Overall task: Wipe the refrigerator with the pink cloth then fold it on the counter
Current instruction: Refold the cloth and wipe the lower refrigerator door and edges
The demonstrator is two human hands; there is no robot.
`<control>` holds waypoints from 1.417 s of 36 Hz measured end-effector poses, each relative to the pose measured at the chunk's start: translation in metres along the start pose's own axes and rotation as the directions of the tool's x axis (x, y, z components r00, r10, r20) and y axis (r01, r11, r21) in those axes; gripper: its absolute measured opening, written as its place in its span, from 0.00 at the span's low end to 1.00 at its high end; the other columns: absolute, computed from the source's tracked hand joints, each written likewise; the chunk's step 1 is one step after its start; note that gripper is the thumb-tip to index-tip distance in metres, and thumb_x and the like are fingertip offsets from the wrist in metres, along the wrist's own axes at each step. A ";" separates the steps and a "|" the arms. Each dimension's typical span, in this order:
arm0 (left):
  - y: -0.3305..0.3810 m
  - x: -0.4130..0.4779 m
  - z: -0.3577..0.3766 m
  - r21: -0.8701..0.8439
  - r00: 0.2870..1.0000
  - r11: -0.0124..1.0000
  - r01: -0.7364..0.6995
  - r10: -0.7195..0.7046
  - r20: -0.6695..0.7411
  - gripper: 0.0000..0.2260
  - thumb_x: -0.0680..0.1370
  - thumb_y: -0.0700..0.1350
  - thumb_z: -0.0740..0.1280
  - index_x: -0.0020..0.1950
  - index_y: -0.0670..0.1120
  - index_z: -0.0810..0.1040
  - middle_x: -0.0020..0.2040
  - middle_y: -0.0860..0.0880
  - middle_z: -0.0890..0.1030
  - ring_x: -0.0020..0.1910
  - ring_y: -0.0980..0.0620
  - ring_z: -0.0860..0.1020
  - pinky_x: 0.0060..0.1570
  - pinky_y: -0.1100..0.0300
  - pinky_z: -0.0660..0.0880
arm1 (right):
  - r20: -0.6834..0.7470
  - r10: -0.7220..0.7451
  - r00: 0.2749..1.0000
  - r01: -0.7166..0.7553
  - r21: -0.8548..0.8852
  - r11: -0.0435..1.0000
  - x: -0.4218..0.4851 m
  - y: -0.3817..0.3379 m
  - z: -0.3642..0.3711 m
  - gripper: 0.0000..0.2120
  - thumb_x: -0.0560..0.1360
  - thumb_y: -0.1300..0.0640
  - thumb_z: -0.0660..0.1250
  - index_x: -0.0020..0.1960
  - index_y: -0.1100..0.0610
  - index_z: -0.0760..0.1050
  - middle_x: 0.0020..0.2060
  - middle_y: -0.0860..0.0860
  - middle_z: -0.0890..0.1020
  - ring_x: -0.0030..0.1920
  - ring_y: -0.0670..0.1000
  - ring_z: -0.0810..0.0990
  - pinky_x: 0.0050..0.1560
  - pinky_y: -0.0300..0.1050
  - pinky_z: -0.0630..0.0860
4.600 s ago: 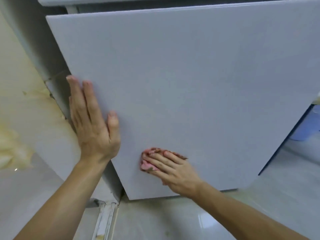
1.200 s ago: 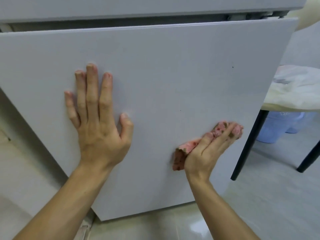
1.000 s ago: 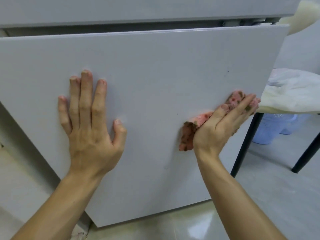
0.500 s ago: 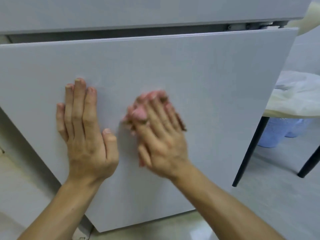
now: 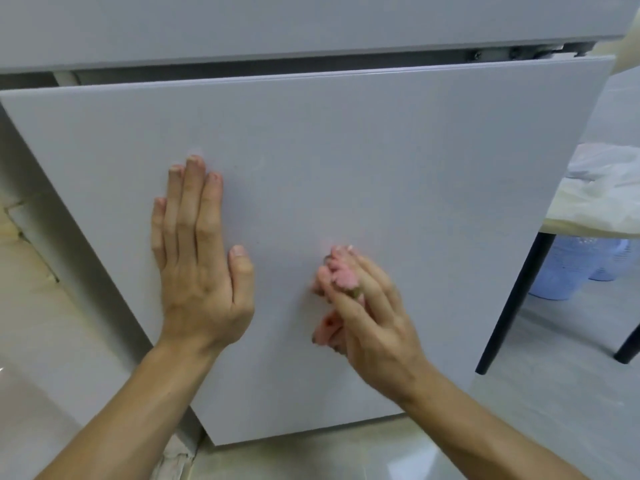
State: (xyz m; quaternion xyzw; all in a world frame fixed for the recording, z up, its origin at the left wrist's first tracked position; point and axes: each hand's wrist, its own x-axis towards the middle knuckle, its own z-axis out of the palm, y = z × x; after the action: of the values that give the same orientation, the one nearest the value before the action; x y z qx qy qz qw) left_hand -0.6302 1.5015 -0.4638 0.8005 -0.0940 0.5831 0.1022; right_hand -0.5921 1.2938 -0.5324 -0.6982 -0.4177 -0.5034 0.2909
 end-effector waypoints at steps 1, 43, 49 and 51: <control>0.001 0.000 0.000 -0.003 1.000 1.000 0.010 -0.010 -0.002 0.35 0.76 0.35 0.62 0.83 0.35 0.56 0.84 0.41 0.55 0.85 0.48 0.48 0.83 0.45 0.45 | -0.055 0.056 0.997 -0.055 0.028 0.998 0.016 0.006 -0.009 0.17 0.90 0.57 0.53 0.77 0.61 0.66 0.73 0.65 0.73 0.78 0.63 0.69 0.76 0.58 0.71; -0.066 -0.038 -0.048 -0.039 0.980 0.979 0.198 -0.197 0.026 0.39 0.72 0.30 0.60 0.82 0.29 0.49 0.84 0.38 0.46 0.86 0.39 0.46 0.84 0.45 0.49 | -0.030 0.094 0.995 -0.088 0.169 0.982 0.104 -0.020 0.005 0.11 0.86 0.67 0.58 0.64 0.54 0.65 0.63 0.60 0.79 0.34 0.48 0.84 0.34 0.43 0.80; -0.064 -0.035 -0.043 -0.088 0.977 0.973 0.212 -0.211 0.017 0.39 0.72 0.29 0.59 0.82 0.31 0.47 0.84 0.38 0.46 0.86 0.43 0.46 0.84 0.51 0.48 | -0.325 0.196 0.925 -0.182 0.072 0.981 0.141 -0.027 0.026 0.13 0.85 0.67 0.63 0.68 0.66 0.76 0.73 0.71 0.71 0.75 0.65 0.70 0.73 0.62 0.71; -0.065 -0.035 -0.042 -0.099 0.978 0.973 0.210 -0.210 0.016 0.39 0.72 0.28 0.59 0.82 0.32 0.47 0.84 0.39 0.46 0.86 0.44 0.46 0.84 0.51 0.48 | -0.325 0.165 0.931 -0.175 -0.001 0.985 0.138 -0.039 0.041 0.17 0.84 0.70 0.60 0.71 0.69 0.74 0.74 0.72 0.69 0.77 0.70 0.65 0.78 0.66 0.64</control>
State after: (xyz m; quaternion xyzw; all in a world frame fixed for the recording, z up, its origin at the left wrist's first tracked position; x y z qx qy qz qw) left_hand -0.6618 1.5767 -0.4881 0.8012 -0.0384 0.5615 0.2032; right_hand -0.5871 1.3868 -0.4154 -0.6438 -0.2948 -0.5902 0.3876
